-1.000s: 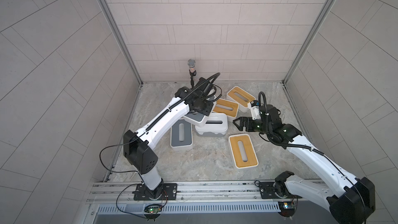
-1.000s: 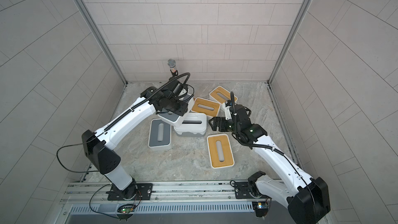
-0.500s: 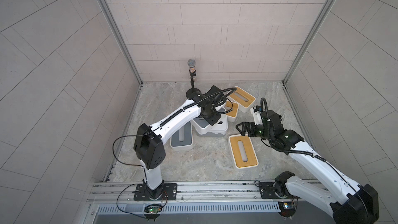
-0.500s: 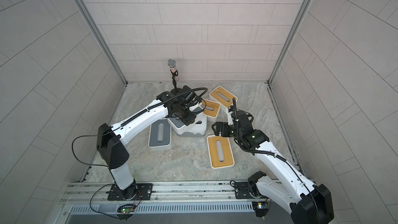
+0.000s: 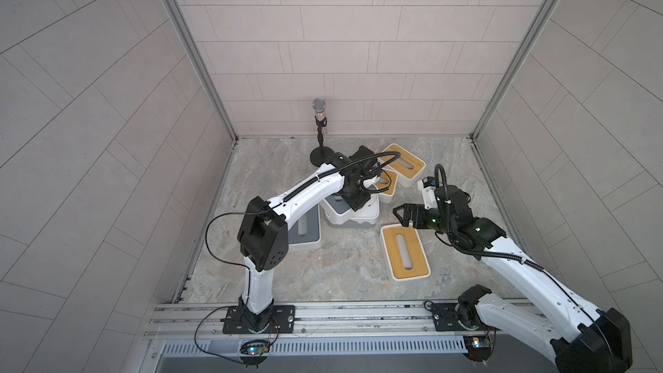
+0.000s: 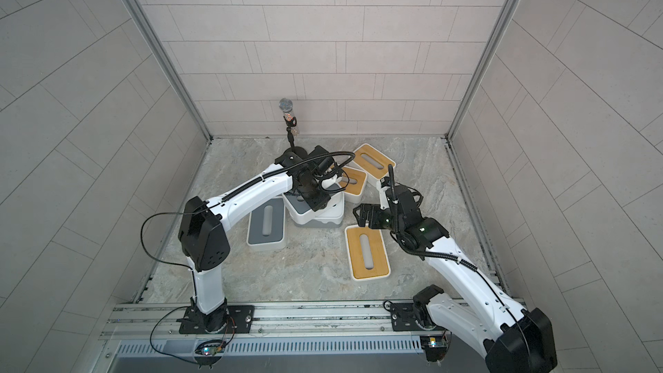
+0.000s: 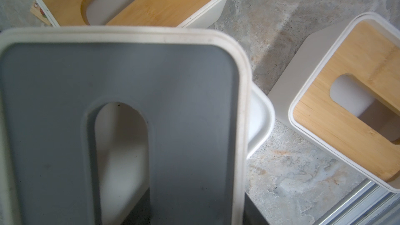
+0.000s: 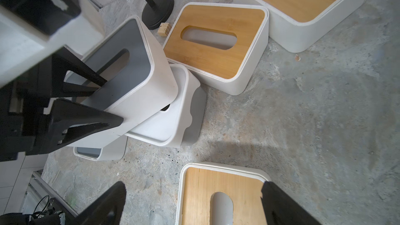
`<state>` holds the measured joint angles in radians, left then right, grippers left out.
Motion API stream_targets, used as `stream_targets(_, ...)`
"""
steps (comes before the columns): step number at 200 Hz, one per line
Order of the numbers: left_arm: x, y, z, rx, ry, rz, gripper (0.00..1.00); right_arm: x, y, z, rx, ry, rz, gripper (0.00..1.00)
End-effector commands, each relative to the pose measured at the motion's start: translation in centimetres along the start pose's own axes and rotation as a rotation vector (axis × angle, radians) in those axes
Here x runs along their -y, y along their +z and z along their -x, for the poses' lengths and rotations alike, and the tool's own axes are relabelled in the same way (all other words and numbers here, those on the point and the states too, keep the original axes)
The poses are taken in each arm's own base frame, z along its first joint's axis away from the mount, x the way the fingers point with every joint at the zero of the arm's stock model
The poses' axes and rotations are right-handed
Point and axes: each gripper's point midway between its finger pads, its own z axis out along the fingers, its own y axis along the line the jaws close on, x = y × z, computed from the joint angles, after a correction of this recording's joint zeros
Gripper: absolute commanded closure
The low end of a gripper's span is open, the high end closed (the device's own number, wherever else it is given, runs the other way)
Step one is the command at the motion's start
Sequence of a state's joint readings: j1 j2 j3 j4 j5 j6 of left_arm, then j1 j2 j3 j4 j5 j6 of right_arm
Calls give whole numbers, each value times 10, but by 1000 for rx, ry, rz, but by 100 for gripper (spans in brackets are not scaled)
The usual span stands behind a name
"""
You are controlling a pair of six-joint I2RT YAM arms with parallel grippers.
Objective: Stack the tissue boxes
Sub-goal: Place the tissue box at the tissue box.
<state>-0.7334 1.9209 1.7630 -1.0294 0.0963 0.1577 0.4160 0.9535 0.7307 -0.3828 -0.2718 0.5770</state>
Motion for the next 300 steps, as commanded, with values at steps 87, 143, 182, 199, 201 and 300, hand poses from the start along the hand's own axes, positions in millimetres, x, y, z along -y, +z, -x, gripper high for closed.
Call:
stream_targets(87, 0, -53, 15, 125, -14, 16, 26, -2, -8, 18, 53, -21, -19, 1)
stream_targets(143, -5, -132, 23, 467, -251, 36, 18, -11, -4, 26, 37, -18, 4, 1)
stream_targets(182, -24, -179, -1, 643, -530, 24, 15, -26, 6, 41, 24, -6, 49, 1)
stream_targets(199, -34, -182, -22, 664, -627, 57, 14, -31, 12, 46, 15, -3, 61, 1)
stream_targets(201, -35, -182, -25, 665, -639, 63, 14, -32, 13, 47, 14, -4, 63, 1)
stream_targets(300, -75, -133, -104, 758, -1177, 50, 11, -66, 63, 70, -64, 13, 156, 1)
